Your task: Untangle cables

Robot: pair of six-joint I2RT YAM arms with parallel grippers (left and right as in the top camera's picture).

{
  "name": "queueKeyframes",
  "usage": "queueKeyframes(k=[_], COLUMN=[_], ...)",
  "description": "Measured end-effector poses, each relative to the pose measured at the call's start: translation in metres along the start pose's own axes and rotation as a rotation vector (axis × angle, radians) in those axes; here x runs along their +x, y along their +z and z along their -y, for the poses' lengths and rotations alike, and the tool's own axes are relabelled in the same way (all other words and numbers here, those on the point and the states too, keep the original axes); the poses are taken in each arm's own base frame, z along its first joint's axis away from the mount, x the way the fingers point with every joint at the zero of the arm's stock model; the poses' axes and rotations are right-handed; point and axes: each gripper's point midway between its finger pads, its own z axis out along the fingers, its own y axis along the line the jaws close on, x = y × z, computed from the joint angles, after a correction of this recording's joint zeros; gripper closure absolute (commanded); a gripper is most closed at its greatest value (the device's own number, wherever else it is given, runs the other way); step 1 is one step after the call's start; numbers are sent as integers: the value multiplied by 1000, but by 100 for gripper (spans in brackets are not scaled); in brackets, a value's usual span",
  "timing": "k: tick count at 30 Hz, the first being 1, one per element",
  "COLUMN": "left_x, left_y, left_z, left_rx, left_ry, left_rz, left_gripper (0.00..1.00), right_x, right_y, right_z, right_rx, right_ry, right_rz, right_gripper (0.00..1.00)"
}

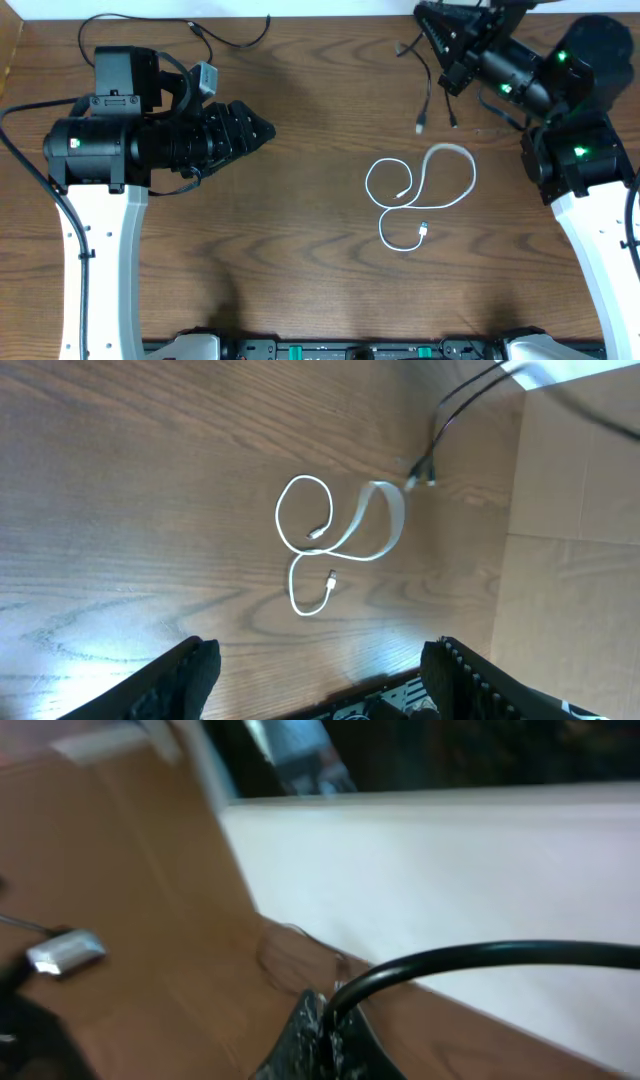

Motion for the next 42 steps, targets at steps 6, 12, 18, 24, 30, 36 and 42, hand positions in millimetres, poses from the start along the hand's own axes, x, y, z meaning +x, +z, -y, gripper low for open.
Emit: queueKeyframes(k=[6,12,18,24,30,36,42], left_x=[0,-25,-32,-40,-24,-12,-7], left_y=[0,-5,-8,-11,-8,-12,-16], left_z=[1,41,47,36,27,46,57], left_rx=[4,201,226,196,172,283,337], left_ry=[1,181,152,55,-183,-416,-512], left_rz=[0,87,109,133,52,-57,-121], left_gripper=[35,35,35,34,21,11,12], right_x=[20,35,81,131,133,136,142], right_y=[17,33,34,-2,-17,-21,-24], right_z=[5,-42,-92,-135,-152,-174,-195], right_rx=[16,-92,-247,-549,-706,-803,-861], right_ry=[83,205,213,70,-64,-143,-172], right_rz=[-43,-97,-280,-476,-436,-408,-412], right_gripper=[99,99,99,99,99,99,99])
